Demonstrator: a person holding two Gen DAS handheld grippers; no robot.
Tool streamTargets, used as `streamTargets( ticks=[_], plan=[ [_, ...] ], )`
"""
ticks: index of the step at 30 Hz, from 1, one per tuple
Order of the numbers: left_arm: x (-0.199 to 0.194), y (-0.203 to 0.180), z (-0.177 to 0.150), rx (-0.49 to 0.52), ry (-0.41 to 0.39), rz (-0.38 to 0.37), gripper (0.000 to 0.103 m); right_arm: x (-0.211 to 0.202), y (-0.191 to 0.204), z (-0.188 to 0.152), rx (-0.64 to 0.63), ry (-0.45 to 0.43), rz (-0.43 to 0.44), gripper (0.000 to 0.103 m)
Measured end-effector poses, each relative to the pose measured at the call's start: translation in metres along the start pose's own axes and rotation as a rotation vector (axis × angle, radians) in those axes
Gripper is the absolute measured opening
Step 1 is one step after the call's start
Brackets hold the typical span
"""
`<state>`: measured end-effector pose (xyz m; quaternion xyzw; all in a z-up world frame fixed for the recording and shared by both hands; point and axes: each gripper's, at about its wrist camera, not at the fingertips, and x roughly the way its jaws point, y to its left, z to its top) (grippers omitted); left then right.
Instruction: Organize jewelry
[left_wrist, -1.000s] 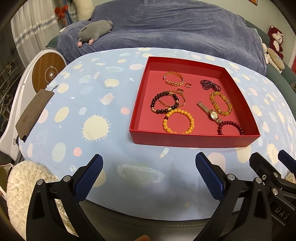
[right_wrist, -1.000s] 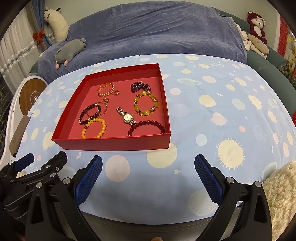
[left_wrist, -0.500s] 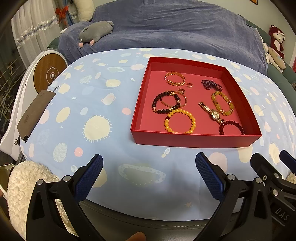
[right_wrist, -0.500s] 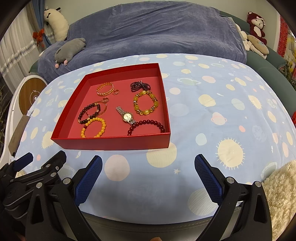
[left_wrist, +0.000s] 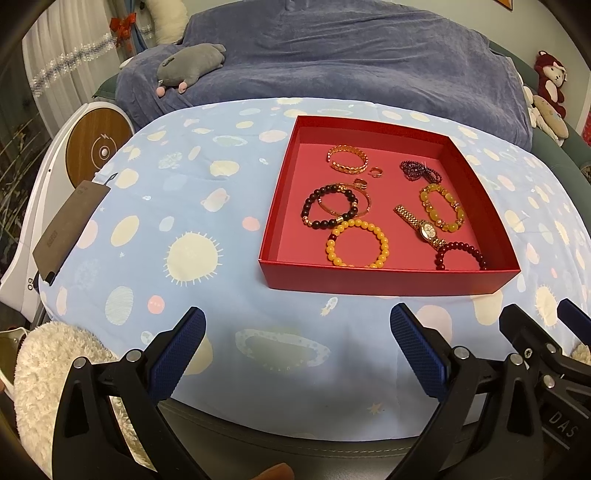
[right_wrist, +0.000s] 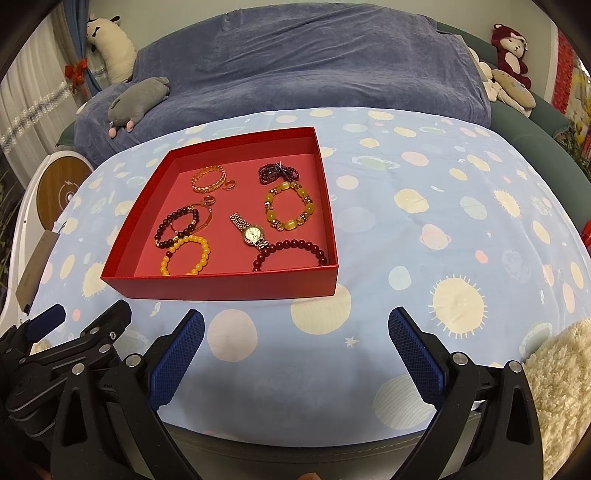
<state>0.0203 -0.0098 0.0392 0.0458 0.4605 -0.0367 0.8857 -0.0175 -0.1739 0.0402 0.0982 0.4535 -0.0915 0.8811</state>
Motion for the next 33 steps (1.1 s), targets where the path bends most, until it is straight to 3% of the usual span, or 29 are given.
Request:
streamTargets(
  ticks=[33],
  plan=[
    [-0.0016,0.0008,-0.0009,0.002,-0.012,0.012,0.096,-0.0018,-0.0029,0.0003,0.007,-0.004,-0.002,0.096]
  ],
)
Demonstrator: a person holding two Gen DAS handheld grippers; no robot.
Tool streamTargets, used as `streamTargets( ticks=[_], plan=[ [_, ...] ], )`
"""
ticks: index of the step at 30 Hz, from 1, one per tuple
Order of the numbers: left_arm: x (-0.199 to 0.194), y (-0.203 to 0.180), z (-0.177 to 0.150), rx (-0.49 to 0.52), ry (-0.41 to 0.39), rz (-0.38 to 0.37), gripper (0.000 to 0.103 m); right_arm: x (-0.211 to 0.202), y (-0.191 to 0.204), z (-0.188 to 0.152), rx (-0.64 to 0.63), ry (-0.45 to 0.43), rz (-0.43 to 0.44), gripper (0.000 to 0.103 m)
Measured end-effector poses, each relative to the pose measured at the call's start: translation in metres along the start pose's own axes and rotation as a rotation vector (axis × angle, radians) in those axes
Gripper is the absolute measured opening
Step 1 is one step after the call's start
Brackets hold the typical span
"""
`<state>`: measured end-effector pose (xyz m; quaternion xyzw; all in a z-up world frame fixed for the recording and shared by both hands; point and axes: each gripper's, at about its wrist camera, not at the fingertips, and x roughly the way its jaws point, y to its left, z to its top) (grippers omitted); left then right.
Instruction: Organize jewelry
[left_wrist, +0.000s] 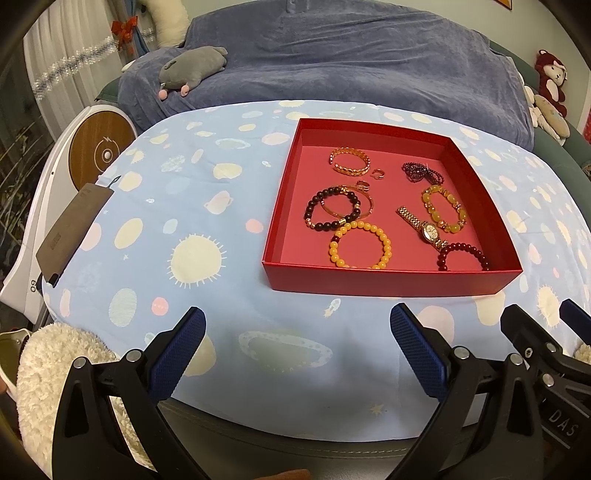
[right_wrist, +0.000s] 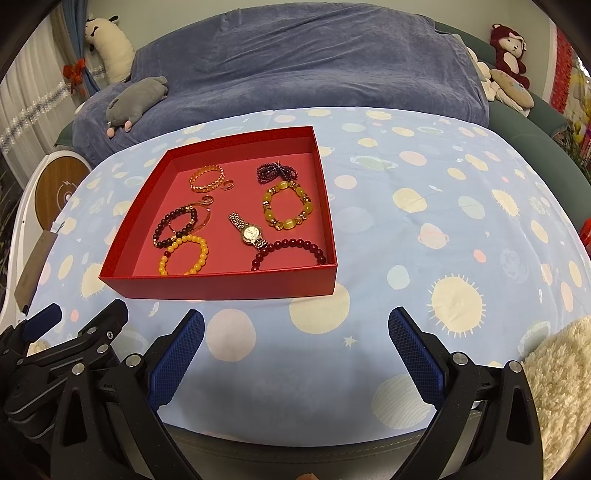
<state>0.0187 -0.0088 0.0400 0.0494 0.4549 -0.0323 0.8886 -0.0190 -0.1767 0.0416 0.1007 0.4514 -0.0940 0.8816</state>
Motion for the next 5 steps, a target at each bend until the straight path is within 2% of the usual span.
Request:
streamTargets(
  ticks=[5],
  plan=[
    [0.0003,-0.0001,-0.0005,0.004,0.006,0.0,0.096,0.0005,0.0002,-0.002,0.001,0.004,0.0,0.096]
  ],
)
